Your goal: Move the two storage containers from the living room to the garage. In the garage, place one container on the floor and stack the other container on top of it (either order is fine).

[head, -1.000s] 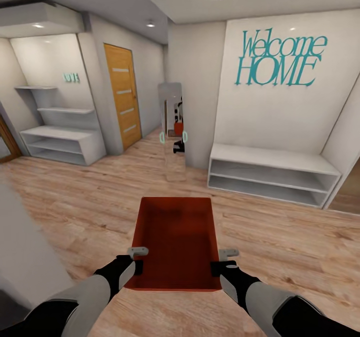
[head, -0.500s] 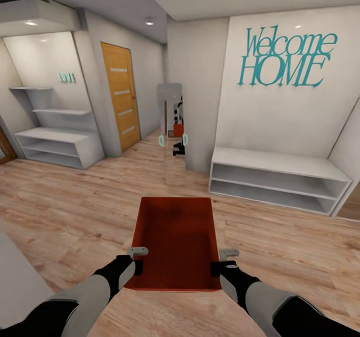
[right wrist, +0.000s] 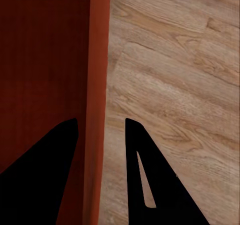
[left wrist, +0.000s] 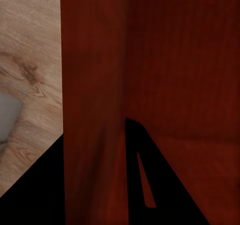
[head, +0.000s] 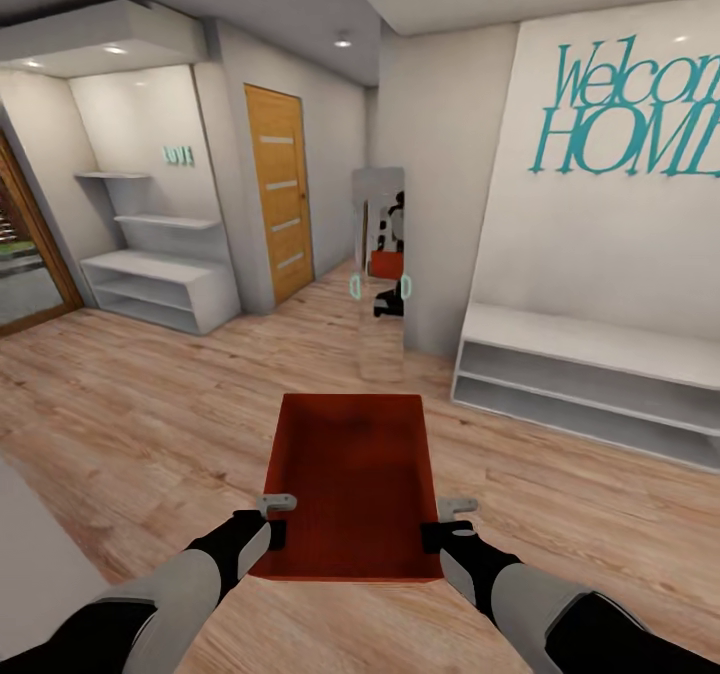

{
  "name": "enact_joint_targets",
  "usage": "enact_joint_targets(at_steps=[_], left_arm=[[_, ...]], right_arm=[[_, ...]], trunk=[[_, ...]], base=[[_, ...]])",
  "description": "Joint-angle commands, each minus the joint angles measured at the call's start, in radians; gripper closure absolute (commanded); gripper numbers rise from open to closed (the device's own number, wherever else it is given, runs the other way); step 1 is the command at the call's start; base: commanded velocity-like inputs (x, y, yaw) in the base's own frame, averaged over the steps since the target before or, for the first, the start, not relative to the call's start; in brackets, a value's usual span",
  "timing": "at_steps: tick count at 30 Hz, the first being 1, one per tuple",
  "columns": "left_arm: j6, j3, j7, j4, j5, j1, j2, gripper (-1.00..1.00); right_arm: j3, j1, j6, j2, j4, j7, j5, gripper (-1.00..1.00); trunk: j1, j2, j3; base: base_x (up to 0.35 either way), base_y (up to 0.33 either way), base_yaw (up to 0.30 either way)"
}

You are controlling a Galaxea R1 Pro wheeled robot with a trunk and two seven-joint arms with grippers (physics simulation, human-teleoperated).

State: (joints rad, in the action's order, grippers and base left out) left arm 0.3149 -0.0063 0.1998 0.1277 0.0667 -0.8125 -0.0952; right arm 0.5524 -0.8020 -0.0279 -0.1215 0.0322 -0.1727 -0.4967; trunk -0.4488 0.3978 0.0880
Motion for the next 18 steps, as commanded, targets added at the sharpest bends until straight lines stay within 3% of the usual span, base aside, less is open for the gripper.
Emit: enact_joint_targets(at_steps=[1, 7, 18], left_arm=[[0.004, 0.008, 0.009, 0.006, -0.027, -0.002, 0.011, 1.0], [0.004, 0.008, 0.009, 0.006, -0.027, -0.002, 0.011, 1.0], [0.004, 0.008, 0.009, 0.006, -0.027, -0.001, 0.011, 1.0]], right_arm=[[0.014, 0.0, -0.003, 0.0, -0.005, -0.005, -0.017, 1.0], [0.014, 0.0, -0.003, 0.001, -0.005, -0.005, -0.018, 1.0], [0.014, 0.0, -0.003, 0.0, -0.005, -0.005, -0.019, 1.0]], trunk=[[-0.001, 0.002, 0.002], [-0.001, 0.002, 0.002], [-0.001, 0.002, 0.002]], base=[[0.322, 0.0, 0.268], [0.322, 0.0, 0.214], [0.322, 0.0, 0.014]])
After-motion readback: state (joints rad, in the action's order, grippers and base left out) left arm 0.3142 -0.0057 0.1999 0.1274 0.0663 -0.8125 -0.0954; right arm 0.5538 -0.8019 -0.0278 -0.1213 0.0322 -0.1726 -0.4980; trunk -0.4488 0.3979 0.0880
